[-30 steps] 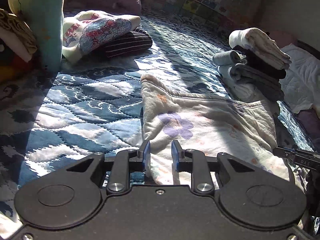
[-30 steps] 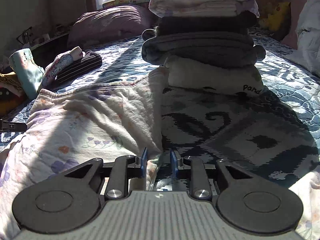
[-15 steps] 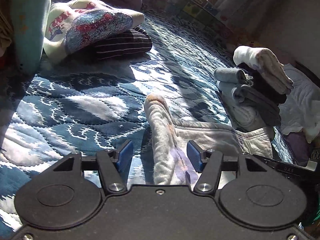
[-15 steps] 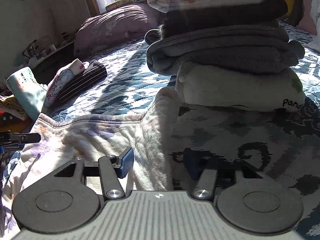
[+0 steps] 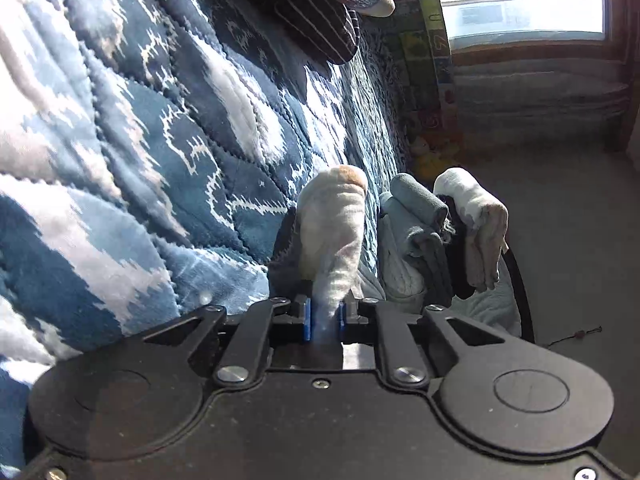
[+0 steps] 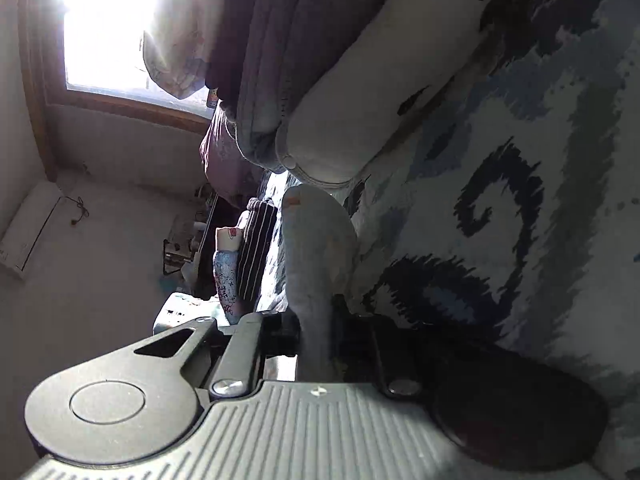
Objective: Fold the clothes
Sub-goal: 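Lift and lay the held edge down, then open both tools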
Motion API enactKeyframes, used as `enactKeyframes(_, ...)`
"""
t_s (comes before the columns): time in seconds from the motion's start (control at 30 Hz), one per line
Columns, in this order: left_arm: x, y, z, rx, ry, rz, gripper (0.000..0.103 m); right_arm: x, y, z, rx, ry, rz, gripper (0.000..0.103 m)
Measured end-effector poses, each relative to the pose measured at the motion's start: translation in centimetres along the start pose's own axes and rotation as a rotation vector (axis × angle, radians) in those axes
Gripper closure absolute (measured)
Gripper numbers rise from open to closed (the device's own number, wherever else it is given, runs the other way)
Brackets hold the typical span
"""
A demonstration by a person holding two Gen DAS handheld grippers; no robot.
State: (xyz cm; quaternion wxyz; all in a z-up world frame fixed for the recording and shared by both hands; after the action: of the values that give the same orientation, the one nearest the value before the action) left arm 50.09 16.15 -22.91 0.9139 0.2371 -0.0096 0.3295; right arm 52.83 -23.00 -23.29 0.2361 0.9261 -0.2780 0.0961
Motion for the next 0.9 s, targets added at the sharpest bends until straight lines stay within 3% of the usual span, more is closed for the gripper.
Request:
enactKeyframes(0.03, 0.1, 0.3, 0.3, 0.027, -0.021, 0.013, 0.088, 0.0, 0.2, -0.4, -0.049, 0.041, 0.022, 0.083)
enactKeyframes(0.1, 0.5, 0.6, 0.7, 0.019, -0.042, 0.054, 0.07, 0.2, 0.7, -0.5, -0.077, 0.054, 0.07, 0.076)
enactKeyframes(0.2, 0.7, 0.4, 1.2, 0.043, -0.096, 0.087, 0.071, 0.3, 0.4, -0.3, -0.061, 0.044, 0.094, 0.076)
enactKeyframes(0.23, 0.4, 0.0, 1.7, -0.002, -0.106, 0.075, 0.072, 0.1, 0.1, -0.5, -0.039, 0.051, 0.078, 0.076)
enactKeyframes(0.27, 0.1, -0.2, 2.3, -0.058, -0.111, 0.061, 0.075, 0.1, 0.1, -0.9, 0.037, 0.028, 0.055, 0.076)
enactKeyframes(0.33, -0.4, 0.0, 3.9, -0.326, -0.042, 0.012, 0.075, 0.3, 0.4, -1.5, 0.215, -0.061, 0.038, 0.076)
enactKeyframes(0.37, -0.3, 0.4, 4.7, -0.382, -0.064, 0.013, 0.075, 0.4, 0.6, -1.4, 0.276, -0.111, 0.046, 0.077)
enactKeyframes(0.43, 0.2, 0.4, 4.0, -0.343, -0.034, 0.019, 0.075, 1.0, 0.4, 1.0, 0.112, -0.138, 0.05, 0.08)
enactKeyframes(0.47, 0.7, -0.1, 1.9, -0.212, 0.015, 0.033, 0.073, 1.0, 0.4, 1.7, 0.047, -0.127, 0.048, 0.096)
enactKeyframes(0.5, 1.1, -0.4, -0.1, -0.091, 0.06, 0.046, 0.077, 1.0, 0.4, 1.3, 0.036, -0.112, 0.055, 0.096)
enactKeyframes(0.53, 1.2, -0.4, -1.0, -0.048, 0.081, 0.045, 0.093, 1.1, 0.5, 0.8, 0.014, -0.083, 0.062, 0.091)
enactKeyframes(0.57, 1.2, -0.2, -0.5, -0.051, 0.064, 0.047, 0.089, 1.0, 0.6, 0.1, -0.05, -0.018, 0.068, 0.085)
enactKeyframes(0.6, 1.3, 0.3, 0.3, -0.012, 0.009, 0.06, 0.071, 1.0, 0.7, -0.5, -0.121, 0.055, 0.074, 0.083)
enactKeyframes(0.67, 1.8, 1.4, 2.0, 0.077, -0.121, 0.128, 0.052, 1.1, 1.1, -1.2, -0.179, 0.111, 0.099, 0.071)
enactKeyframes(0.8, 2.0, 2.8, 4.4, 0.311, -0.381, 0.233, 0.048, 1.4, 2.0, -3.1, -0.317, 0.259, 0.184, 0.059)
enactKeyframes(0.9, 0.4, 1.1, 8.8, 0.267, -0.587, 0.166, 0.048, 1.2, 3.1, -5.3, -0.333, 0.425, 0.245, 0.058)
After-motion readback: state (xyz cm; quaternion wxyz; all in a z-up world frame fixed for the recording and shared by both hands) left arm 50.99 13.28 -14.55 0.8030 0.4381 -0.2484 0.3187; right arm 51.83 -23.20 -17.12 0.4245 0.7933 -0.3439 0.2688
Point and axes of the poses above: each gripper's, at about its wrist camera, not at the fingertips, and y roughly against the way its jaws point, z to its right, x to its top, the point moved 9 cm from there along -y, roughly the way its jaws point, and after that the axes turned 2 degrees about -z, right-handed, at the moved point
